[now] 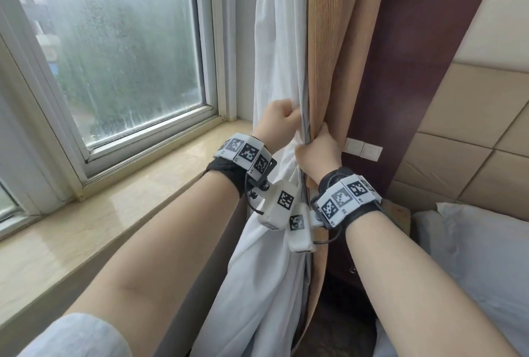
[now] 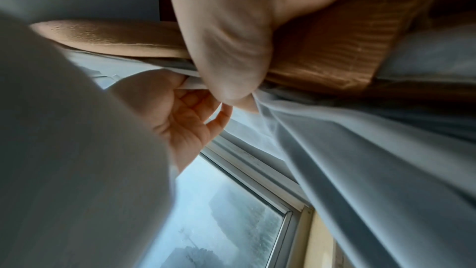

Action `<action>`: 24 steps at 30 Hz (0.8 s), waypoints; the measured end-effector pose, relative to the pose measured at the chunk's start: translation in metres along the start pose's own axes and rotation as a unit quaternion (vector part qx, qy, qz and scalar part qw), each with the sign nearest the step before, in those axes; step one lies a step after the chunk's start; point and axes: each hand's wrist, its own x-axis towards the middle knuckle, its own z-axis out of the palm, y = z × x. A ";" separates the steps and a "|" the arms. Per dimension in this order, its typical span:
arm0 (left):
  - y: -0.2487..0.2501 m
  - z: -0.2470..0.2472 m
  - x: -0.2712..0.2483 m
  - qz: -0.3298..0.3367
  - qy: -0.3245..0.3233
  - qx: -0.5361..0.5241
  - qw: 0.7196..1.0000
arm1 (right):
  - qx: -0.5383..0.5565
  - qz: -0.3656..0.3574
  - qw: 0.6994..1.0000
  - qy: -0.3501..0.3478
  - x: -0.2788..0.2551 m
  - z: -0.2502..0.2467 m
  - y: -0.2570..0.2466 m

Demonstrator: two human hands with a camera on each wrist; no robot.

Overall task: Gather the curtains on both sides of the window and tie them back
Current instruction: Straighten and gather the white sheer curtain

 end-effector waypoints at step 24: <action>-0.126 -0.036 0.107 -0.108 0.101 -0.012 0.989 | 0.173 0.006 0.977 0.126 0.086 0.004 0.041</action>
